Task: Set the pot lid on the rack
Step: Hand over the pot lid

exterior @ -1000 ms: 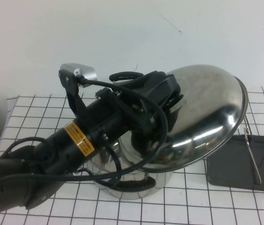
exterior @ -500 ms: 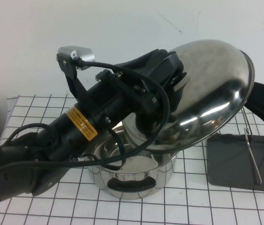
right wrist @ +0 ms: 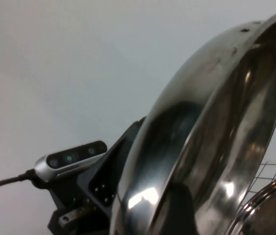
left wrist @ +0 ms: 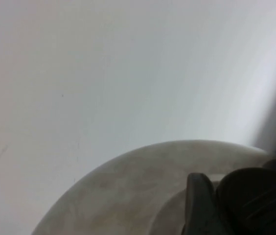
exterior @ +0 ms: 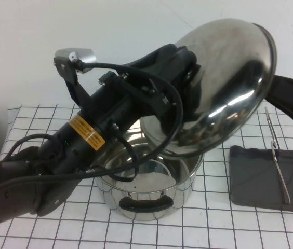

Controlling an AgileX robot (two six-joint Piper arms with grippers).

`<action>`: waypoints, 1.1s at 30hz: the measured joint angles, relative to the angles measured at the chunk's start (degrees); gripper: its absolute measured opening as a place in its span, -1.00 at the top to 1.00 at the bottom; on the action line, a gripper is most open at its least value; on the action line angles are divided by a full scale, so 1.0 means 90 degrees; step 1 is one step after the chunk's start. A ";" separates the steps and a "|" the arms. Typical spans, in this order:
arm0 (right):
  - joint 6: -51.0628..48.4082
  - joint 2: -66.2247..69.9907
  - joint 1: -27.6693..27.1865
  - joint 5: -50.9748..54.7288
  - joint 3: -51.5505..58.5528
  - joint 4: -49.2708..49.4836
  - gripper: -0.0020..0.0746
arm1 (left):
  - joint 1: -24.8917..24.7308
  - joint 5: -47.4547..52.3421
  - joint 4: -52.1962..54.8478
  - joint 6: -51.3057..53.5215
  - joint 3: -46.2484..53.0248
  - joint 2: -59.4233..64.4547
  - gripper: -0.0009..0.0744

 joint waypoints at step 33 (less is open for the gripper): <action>-0.0189 0.0064 0.0000 -0.0113 -0.0024 -0.0093 -0.39 | 0.0000 0.0075 0.0026 0.0025 0.0000 0.0000 0.10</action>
